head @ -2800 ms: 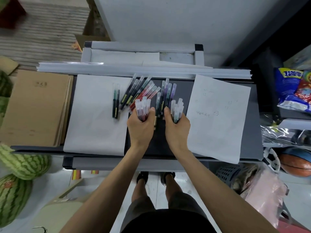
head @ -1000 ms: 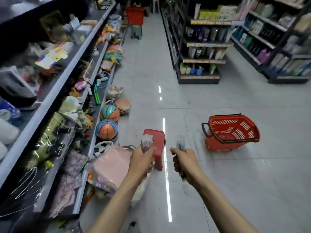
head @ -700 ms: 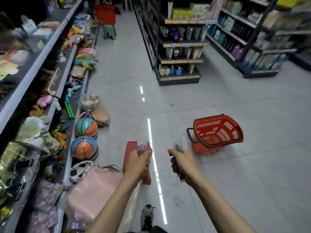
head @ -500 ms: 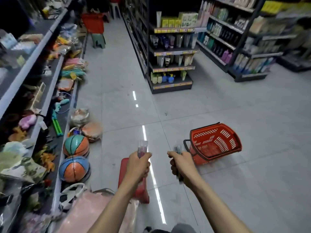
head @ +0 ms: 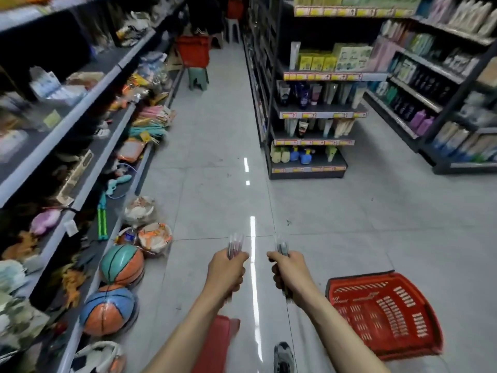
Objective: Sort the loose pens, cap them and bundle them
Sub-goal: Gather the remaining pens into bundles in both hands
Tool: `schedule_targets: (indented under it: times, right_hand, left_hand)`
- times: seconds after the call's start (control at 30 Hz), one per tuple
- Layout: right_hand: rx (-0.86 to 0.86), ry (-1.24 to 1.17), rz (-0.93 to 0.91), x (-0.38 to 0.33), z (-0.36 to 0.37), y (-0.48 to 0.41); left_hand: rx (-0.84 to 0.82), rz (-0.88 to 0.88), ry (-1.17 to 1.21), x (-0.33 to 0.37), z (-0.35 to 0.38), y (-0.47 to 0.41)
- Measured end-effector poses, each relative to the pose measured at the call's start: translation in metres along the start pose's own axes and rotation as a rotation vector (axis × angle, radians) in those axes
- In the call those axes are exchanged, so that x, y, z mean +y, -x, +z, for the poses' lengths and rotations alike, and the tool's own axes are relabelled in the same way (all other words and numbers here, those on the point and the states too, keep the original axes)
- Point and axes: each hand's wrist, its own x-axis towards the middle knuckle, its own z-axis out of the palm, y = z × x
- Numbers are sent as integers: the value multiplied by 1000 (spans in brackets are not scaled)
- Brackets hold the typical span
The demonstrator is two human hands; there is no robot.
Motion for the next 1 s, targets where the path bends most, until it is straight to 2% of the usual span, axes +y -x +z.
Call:
schedule_targets:
  times: [0.17, 0.37, 0.57, 1.0]
  right_hand:
    - [-124, 104, -10, -68, 0, -91]
    - [-254, 229, -43, -138, 46, -193]
    - [-322, 388, -110, -204, 129, -299]
    - [-513, 540, -135, -348, 313, -481]
  left_hand:
    - [126, -60, 14, 48, 16, -75]
    - [267, -119, 44, 91, -8, -161]
    - [435, -17, -33, 136, -66, -281]
    - [606, -149, 112, 227, -215, -471]
